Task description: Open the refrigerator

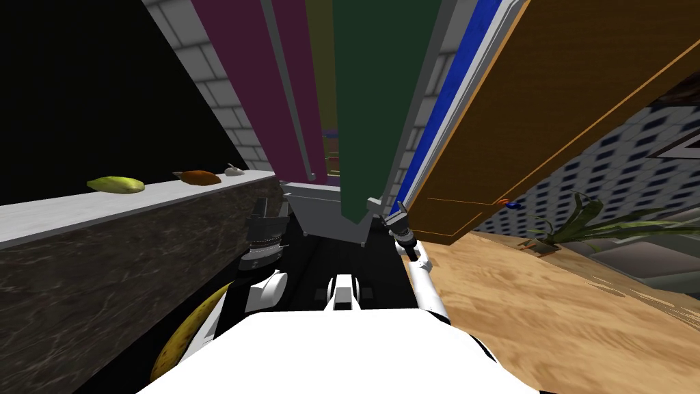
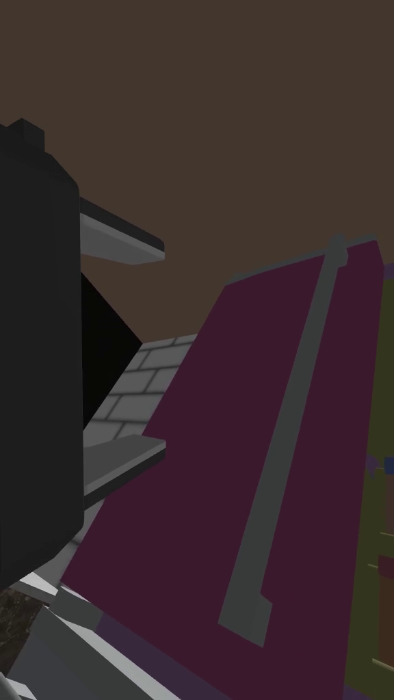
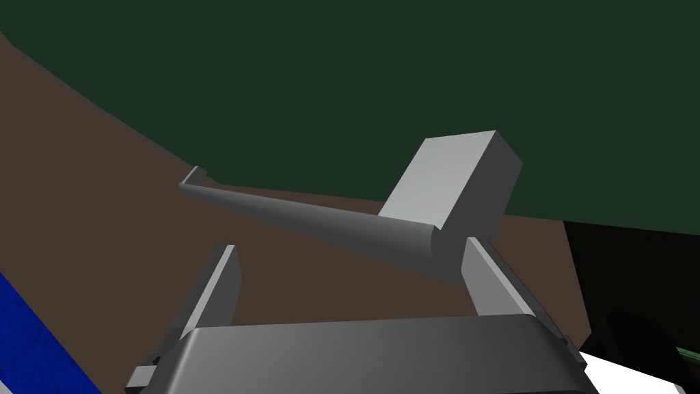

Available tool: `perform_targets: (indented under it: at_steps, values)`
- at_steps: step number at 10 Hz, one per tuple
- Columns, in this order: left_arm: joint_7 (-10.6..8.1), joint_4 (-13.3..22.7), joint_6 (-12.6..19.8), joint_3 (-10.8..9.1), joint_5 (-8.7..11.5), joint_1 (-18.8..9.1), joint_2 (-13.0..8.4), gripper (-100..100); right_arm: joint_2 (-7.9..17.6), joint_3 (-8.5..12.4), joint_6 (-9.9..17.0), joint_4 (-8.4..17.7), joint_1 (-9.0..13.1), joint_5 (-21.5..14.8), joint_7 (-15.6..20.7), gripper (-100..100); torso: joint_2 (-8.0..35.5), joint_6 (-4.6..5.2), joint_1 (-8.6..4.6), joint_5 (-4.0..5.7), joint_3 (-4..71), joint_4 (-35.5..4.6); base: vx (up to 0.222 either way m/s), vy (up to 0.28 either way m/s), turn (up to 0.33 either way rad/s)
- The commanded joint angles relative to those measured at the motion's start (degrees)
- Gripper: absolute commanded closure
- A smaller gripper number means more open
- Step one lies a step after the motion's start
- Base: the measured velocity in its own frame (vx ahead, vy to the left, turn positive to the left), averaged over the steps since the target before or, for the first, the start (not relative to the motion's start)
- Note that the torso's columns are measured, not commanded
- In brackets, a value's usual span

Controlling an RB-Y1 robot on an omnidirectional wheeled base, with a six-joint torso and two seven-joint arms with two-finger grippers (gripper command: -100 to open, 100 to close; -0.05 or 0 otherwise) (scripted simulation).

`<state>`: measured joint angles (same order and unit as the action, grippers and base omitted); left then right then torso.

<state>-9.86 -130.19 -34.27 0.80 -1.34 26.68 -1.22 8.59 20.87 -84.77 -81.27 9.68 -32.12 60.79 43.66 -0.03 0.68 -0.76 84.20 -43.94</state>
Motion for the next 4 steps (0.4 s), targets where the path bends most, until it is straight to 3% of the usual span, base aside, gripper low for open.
perform_targets:
  at_steps: [1,4]
  values:
    - [0.0,0.0,0.0,0.0,0.0,0.0,0.0,0,0.0,0.4,0.3,-1.0,1.8,1.1,-0.1,-100,0.0,-0.01,0.06,-0.06,0.0,-0.1,0.007,-0.004,-0.003]
    - [0.0,0.0,0.0,0.0,0.0,0.0,0.0,0,0.0,0.4,0.3,-1.0,1.8,1.1,-0.1,-100,0.0,-0.03,0.04,-0.03,0.0,0.0,0.004,0.001,0.001]
